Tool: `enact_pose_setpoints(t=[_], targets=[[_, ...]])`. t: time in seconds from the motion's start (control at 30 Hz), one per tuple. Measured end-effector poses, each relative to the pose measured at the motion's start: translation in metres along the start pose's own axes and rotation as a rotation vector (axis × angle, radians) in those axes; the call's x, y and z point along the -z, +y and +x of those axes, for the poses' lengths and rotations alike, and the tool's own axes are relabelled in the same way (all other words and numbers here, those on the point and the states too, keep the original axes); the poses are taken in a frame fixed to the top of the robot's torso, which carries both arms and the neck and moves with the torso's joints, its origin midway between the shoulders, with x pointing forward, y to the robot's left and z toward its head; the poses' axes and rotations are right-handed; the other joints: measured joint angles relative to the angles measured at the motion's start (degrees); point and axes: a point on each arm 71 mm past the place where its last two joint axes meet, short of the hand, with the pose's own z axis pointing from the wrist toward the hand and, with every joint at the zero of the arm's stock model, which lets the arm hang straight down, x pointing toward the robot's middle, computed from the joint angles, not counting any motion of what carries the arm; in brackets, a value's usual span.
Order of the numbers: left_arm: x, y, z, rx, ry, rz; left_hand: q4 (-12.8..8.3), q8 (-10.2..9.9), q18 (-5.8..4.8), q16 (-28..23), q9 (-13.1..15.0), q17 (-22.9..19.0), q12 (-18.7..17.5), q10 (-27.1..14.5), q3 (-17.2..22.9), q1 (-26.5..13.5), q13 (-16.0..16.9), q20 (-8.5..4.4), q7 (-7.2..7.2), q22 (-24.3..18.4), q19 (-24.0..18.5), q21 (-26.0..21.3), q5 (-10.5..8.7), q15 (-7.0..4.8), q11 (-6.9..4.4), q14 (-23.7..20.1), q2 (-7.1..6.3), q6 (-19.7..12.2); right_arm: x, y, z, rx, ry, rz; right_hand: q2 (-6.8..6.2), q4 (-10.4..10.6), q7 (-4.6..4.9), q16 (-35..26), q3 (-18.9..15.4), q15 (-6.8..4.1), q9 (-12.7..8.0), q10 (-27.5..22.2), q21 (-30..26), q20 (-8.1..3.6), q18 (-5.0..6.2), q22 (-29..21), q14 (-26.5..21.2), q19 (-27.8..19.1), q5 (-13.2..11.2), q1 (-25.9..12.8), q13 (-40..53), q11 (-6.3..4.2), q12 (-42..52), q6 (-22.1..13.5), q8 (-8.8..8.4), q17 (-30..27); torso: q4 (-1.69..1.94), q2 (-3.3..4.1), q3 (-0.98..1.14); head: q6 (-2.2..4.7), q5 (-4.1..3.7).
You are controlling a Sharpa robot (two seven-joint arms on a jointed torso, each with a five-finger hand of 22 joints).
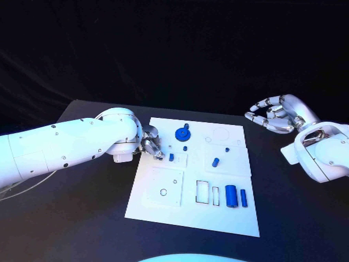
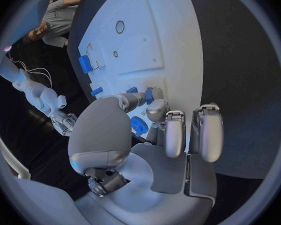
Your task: Assemble the parts on the task board
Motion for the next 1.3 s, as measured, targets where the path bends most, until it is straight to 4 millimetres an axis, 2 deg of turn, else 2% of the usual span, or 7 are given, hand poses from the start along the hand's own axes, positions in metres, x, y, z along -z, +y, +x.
enact_pose_setpoints(t=[0.2, 0.6, 1.07, 1.3], targets=[[-0.0003, 0.0006, 0.0001, -0.002, 0.001, -0.002, -0.73, 0.21, 0.00, 0.00, -0.27, 0.00, 0.00, 0.01, -0.14, -2.03, 0.00, 0.00, -0.08, 0.03, 0.00, 0.00, 0.00, 0.00, -0.01, 0.00, -0.34, 0.36, 0.0001, 0.0000, -0.0001, 0.000, 0.000, 0.000, 0.00, 0.00, 0.00, 0.00, 0.00, 0.00, 0.04, 0.01, 0.00, 0.00, 0.00, 0.00, 0.00, 0.00, 0.00, 0.00, 0.00, -0.02, 0.00, 0.00, 0.04, 0.00, -0.01, -0.02, 0.01, 0.02, 0.03], [-0.0016, 0.0020, -0.0006, -0.008, -0.001, -0.009, 0.71, 0.22, 0.00, 0.00, -0.84, 0.00, 0.00, 0.00, -4.06, -3.59, 0.19, 0.00, -0.41, 0.05, 0.00, 0.00, -0.22, 0.00, 0.00, 0.00, -0.72, 0.87, 0.0002, -0.0002, -0.0003, 0.001, 0.000, 0.000, 0.18, 0.00, -0.17, 0.00, 0.00, 0.00, 0.05, 0.21, 0.00, 0.00, 0.00, -0.01, 0.00, 0.00, 0.00, -0.18, 0.00, -0.21, 0.00, 0.17, 0.22, -0.01, -0.03, -0.02, 0.01, 0.10, 0.03], [-0.0025, 0.0017, -0.0012, -0.016, -0.003, -0.012, 1.27, 0.56, 0.00, 0.00, -1.04, 0.00, 0.00, 0.20, -5.41, -3.81, 0.49, 0.00, -0.33, 0.04, 0.00, 0.23, -0.21, 0.00, 0.20, 0.00, -0.50, 0.98, 0.0004, -0.0004, -0.0005, 0.001, -0.001, 0.000, 0.23, 0.00, -0.18, 0.00, 0.00, 0.00, 0.04, 0.21, 0.00, 0.00, 0.00, -0.02, 0.00, 0.00, 0.00, -0.23, -0.01, -0.21, 0.00, 0.17, 0.22, 0.04, -0.03, 0.03, -0.01, -0.02, -0.09], [-0.0023, 0.0014, -0.0011, -0.019, -0.004, -0.012, 2.70, 0.57, 0.00, 0.00, -1.39, 0.00, 0.30, 0.41, -6.83, -5.01, 1.00, 0.00, -0.12, 0.03, 0.00, 0.23, -0.21, 0.00, -0.01, 0.00, 0.25, 1.31, 0.0004, -0.0004, -0.0006, 0.001, -0.001, 0.000, 0.23, 0.00, -0.17, 0.00, 0.00, 0.00, 0.04, 0.21, 0.00, 0.00, 0.00, -0.03, 0.00, 0.00, 0.00, -0.23, -0.01, -0.21, 0.00, 0.17, 0.22, 0.03, 0.00, 0.03, -0.03, -0.08, -0.12]])
